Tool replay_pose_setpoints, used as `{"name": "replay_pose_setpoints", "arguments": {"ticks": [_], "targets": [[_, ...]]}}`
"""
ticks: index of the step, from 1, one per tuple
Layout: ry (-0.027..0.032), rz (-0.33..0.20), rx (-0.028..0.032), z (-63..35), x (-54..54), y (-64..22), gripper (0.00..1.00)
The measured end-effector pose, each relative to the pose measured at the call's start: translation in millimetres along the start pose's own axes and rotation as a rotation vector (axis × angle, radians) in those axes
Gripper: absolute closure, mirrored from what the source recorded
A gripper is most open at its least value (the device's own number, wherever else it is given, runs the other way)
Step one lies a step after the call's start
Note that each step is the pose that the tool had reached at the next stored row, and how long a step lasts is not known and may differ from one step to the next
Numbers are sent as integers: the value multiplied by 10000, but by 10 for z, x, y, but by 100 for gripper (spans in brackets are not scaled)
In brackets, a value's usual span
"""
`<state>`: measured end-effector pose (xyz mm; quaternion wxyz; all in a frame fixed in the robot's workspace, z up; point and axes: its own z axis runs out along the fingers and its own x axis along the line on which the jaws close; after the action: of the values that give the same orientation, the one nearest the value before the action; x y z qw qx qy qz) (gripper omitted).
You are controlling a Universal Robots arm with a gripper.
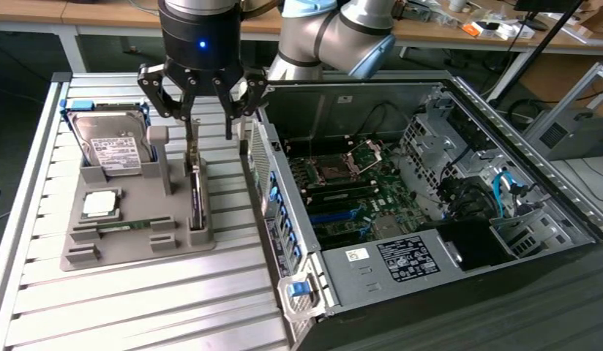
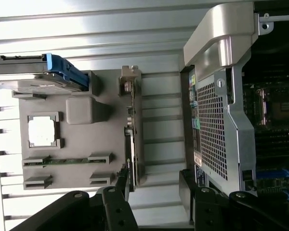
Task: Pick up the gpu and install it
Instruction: 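Pick up the gpu and move the gpu toward the slot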
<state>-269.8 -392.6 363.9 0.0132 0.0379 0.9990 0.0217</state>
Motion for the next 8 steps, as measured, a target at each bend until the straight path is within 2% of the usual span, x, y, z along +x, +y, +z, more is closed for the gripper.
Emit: {"name": "replay_pose_setpoints", "arguments": {"ticks": [8], "targets": [[1,0,1,46,42,6,46]]}}
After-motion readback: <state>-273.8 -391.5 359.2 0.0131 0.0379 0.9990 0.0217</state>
